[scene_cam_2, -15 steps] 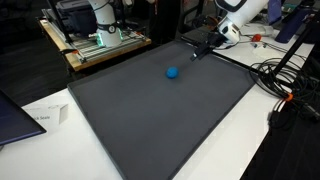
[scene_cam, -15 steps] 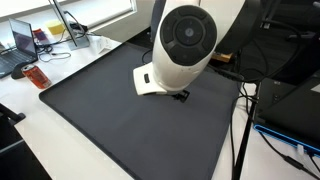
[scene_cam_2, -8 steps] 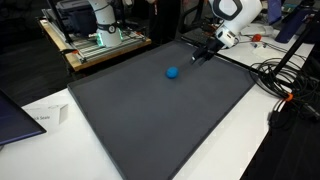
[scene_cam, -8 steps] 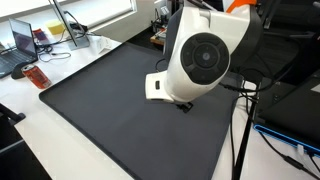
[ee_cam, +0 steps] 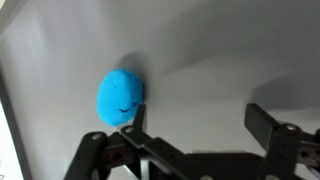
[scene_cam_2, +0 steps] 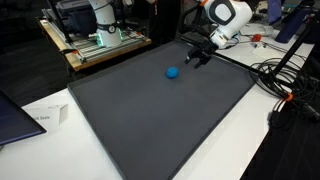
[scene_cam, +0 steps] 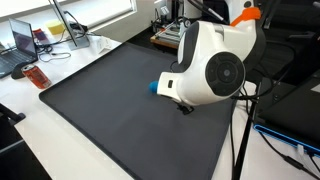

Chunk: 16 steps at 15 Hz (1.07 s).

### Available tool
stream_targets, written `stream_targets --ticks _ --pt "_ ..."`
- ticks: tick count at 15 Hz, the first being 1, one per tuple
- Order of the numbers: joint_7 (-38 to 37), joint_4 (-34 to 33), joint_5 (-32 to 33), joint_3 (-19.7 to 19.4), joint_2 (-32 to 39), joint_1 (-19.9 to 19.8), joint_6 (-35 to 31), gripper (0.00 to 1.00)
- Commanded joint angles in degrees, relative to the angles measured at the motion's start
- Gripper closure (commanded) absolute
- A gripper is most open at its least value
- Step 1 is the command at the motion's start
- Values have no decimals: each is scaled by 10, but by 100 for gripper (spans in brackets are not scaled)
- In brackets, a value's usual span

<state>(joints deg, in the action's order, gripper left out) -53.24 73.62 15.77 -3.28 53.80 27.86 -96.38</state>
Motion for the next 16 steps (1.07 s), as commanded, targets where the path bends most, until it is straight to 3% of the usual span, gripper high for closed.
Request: stream_targets --ticks 1,9,16 --pt "-71 61 50 -11 -29 26 -37 0" --pt "-170 183 158 -7 -89 54 -89 0" --pt "-146 323 218 17 -194 11 -149 0"
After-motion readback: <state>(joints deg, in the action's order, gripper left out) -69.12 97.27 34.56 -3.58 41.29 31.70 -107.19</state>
